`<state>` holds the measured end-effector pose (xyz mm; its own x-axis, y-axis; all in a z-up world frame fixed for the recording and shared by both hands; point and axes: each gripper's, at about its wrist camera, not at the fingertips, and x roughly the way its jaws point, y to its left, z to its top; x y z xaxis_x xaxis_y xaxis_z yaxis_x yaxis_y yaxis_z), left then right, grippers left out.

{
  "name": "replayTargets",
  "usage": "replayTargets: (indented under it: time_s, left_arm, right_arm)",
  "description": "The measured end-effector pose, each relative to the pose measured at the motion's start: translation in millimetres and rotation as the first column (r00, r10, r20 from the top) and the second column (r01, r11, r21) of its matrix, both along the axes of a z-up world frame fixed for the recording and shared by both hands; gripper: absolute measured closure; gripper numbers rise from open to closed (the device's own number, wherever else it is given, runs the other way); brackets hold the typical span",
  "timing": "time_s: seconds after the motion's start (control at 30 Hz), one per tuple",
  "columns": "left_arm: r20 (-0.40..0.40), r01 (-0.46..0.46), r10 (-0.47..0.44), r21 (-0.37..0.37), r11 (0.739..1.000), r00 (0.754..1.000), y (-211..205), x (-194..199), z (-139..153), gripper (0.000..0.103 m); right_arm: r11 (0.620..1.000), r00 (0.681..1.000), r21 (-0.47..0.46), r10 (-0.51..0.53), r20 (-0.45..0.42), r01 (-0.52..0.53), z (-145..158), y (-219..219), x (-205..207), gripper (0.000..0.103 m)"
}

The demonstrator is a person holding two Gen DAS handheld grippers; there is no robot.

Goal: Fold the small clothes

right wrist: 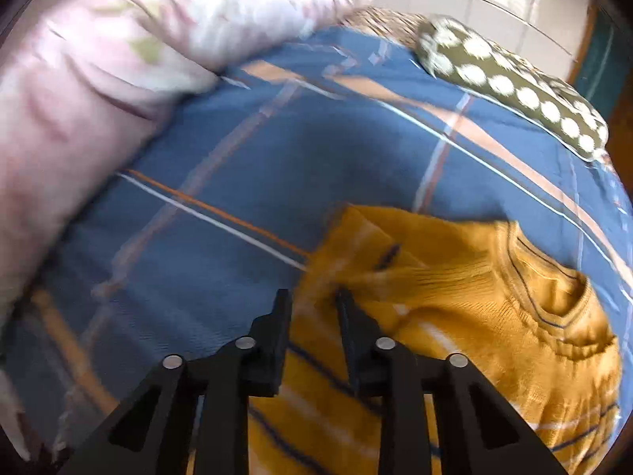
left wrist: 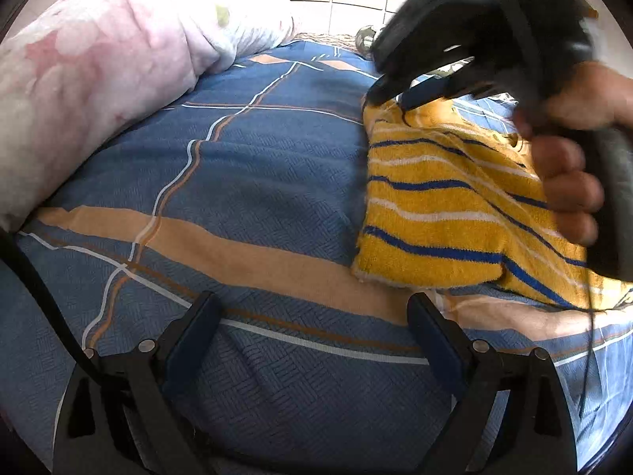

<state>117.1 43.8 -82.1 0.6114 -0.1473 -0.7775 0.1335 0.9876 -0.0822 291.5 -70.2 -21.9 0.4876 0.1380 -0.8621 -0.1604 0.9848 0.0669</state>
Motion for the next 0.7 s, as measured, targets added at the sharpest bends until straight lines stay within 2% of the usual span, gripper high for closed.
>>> replayTargets:
  time_s: [0.17,0.27,0.33,0.43,0.47,0.53,0.57,0.63,0.7]
  left_arm:
    - [-0.007,-0.011,0.011,0.020,1.000,1.000,-1.3,2.7,0.2,0.008]
    - [-0.008,-0.023,0.023,0.029,0.999,1.000,-1.6,1.5,1.6,0.008]
    - [0.008,-0.037,0.037,0.002,0.999,0.999,1.9,-3.2,7.2,0.010]
    - [0.087,-0.033,0.036,-0.043,0.999,0.996,4.9,-16.7,26.9,0.011]
    - [0.135,-0.029,0.034,-0.036,0.999,0.990,2.7,-22.0,37.7,0.011]
    - [0.191,-0.019,0.027,-0.040,0.999,0.981,-2.8,-23.5,54.6,0.011]
    - [0.197,-0.004,0.013,-0.045,0.999,0.980,-7.7,-22.8,61.5,0.011]
    - [0.173,0.040,-0.031,-0.051,0.998,0.984,-21.4,-12.6,69.7,0.011]
    - [0.147,0.093,-0.086,-0.046,0.995,0.985,-38.0,2.2,73.3,0.011]
  right_arm:
    - [0.997,0.997,0.066,-0.051,0.057,0.047,22.4,-46.2,-58.9,0.072]
    - [0.988,0.991,0.099,-0.123,0.042,0.119,16.4,-99.2,-94.6,0.071]
    - [0.976,0.981,0.106,-0.192,0.023,0.189,6.2,-137.9,-116.4,0.070]
    - [0.930,0.939,0.131,-0.344,-0.025,0.344,-13.6,-210.4,-157.0,0.072]
    - [0.904,0.918,0.165,-0.396,-0.025,0.395,-18.9,-237.9,-174.7,0.077]
    - [0.866,0.903,0.271,-0.429,-0.031,0.421,-20.2,-270.3,-199.4,0.089]
    - [0.845,0.883,0.275,-0.469,-0.034,0.459,-19.0,-283.9,-214.1,0.088]
    - [0.832,0.878,0.313,-0.478,-0.018,0.459,-14.5,-297.9,-237.1,0.089]
    - [0.831,0.864,0.271,-0.504,-0.002,0.486,-8.7,-302.7,-254.6,0.086]
